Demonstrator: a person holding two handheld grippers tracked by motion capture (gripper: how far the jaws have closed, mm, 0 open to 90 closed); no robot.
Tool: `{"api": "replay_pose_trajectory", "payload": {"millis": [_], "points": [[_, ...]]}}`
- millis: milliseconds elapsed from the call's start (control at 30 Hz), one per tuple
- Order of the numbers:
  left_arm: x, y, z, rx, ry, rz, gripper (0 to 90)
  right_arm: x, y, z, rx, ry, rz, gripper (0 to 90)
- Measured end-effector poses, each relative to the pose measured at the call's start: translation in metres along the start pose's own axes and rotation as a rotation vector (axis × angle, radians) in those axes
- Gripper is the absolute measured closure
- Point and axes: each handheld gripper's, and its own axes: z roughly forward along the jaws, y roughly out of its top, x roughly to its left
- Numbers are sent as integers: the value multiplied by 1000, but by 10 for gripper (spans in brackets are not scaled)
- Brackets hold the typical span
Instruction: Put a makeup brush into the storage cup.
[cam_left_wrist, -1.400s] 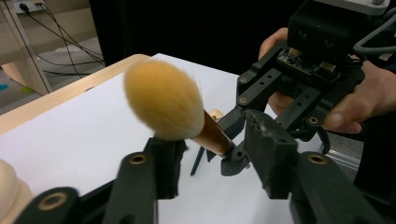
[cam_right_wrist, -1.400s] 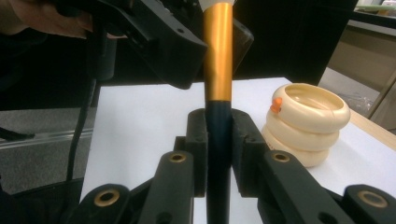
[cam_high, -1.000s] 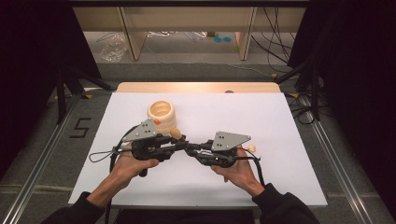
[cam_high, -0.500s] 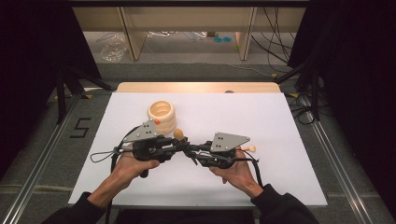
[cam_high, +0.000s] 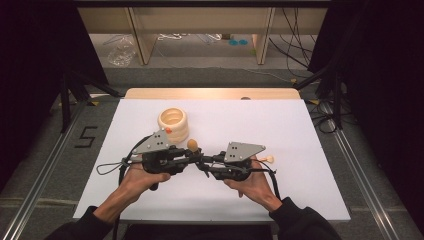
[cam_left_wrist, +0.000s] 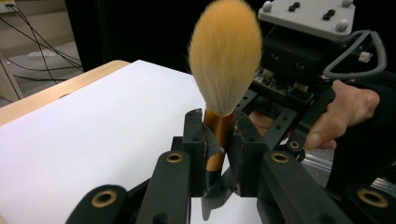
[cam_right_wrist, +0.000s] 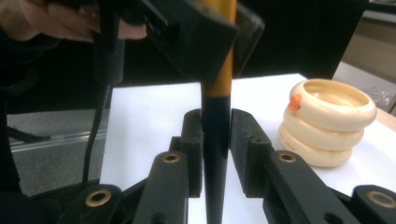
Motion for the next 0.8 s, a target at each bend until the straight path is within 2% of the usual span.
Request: {"api": "replay_pose_trajectory", "payload": {"millis": [200,233,300,433,600,633,667,733,800], "points": [[2,0,0,-2,-2,13,784,1,-1,1,13,2,-12,796],[1,0,0,-12,-7,-6,782,1,-1,0,13,5,-15,796],[1,0,0,-13,1,-12,778,1,-1,0,10,9,-3,796],[0,-2,4,-12,-19,-36,750,1,0,0,-10,11,-1,797],[0,-5,6,-6,-14,-15,773,2,2,-1,-14,28,11,797],[-1,-5,6,-6,-12,-25,774,2,2,-1,-12,19,11,796],[0,-4,5,2,-9,-9,775,2,2,-1,-16,25,12,796],[-1,-4,5,3,-7,-15,777,2,2,0,-22,14,12,796],[-1,-4,5,5,-3,-13,778,1,2,0,-23,33,14,793]]}}
